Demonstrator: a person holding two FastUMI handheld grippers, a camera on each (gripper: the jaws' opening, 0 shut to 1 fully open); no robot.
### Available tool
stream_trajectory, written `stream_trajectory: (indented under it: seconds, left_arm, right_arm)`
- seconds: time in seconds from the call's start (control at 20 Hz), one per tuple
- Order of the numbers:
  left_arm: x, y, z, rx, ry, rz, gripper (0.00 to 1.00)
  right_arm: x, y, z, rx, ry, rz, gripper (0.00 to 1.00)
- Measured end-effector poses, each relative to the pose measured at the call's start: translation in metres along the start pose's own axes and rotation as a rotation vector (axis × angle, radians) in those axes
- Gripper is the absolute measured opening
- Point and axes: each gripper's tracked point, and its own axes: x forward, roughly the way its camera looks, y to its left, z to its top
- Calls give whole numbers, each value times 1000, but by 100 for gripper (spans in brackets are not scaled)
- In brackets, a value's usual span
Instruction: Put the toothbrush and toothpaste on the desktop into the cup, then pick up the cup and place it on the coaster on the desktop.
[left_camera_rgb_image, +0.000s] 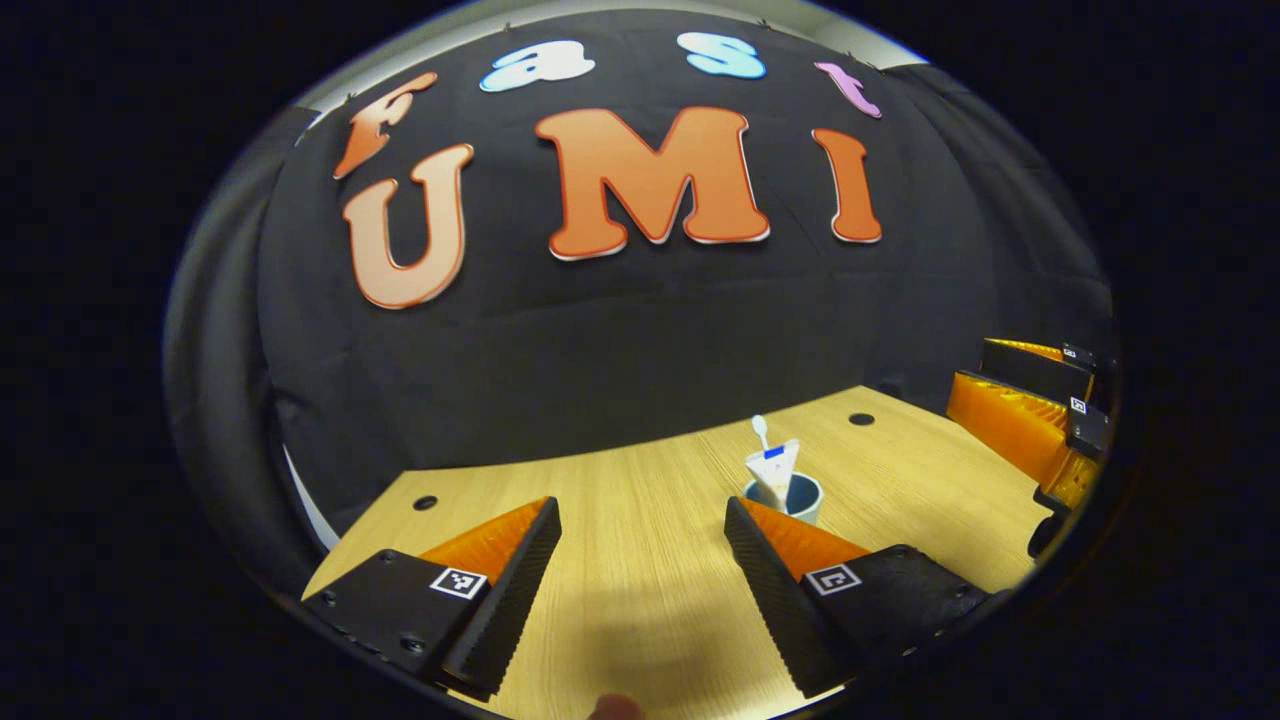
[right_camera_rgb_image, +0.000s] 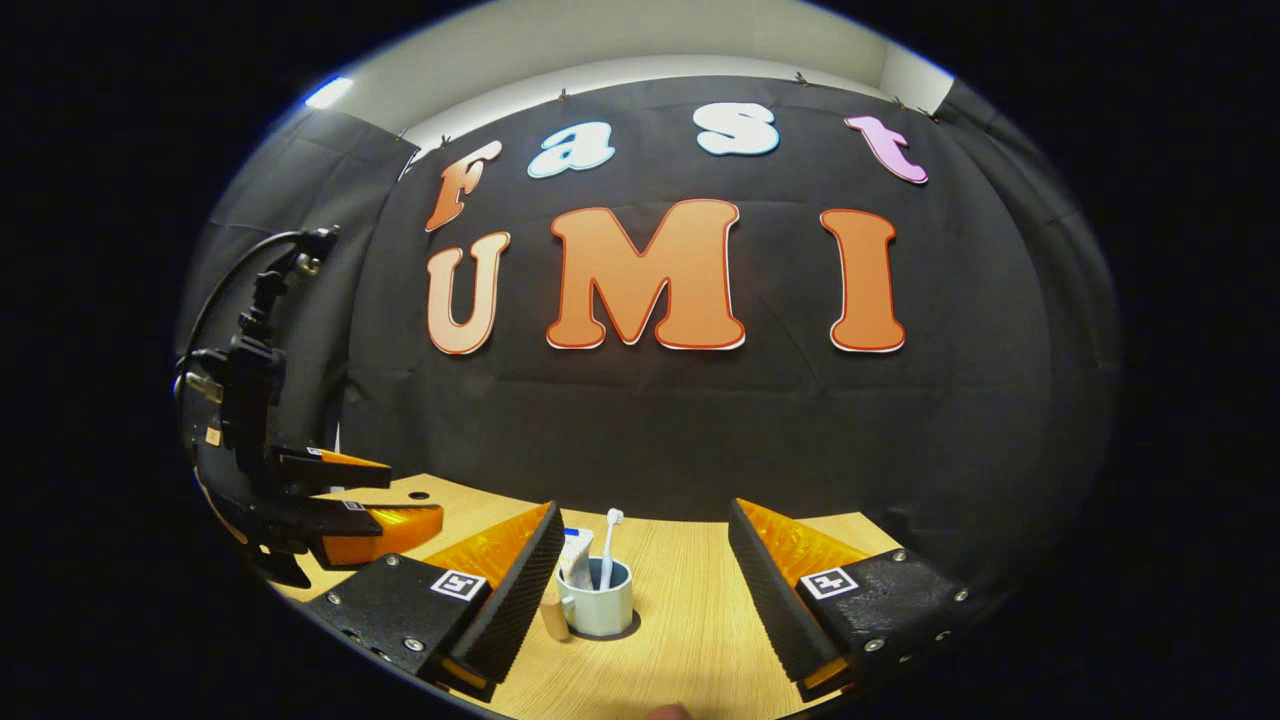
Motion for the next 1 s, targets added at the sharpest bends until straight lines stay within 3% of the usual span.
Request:
stream_trajectory:
  seconds: [0.15,0.3,0.45,0.6,1.0]
  left_arm:
    - [-12,23,17,-26,-105,62,99]
    - [-22,33,26,-87,-207,78,99]
    - [-34,47,33,-79,-279,127,99]
    - [-46,46,38,-80,-313,119,100]
    - [-74,66,52,-115,-401,192,99]
  right_arm:
    - [0,8,8,-5,-32,8,98]
    - [0,15,16,-27,-65,14,98]
    - [-2,21,15,-48,-76,16,98]
    - [-2,30,16,-45,-72,28,100]
    - [-6,41,23,-42,-96,51,98]
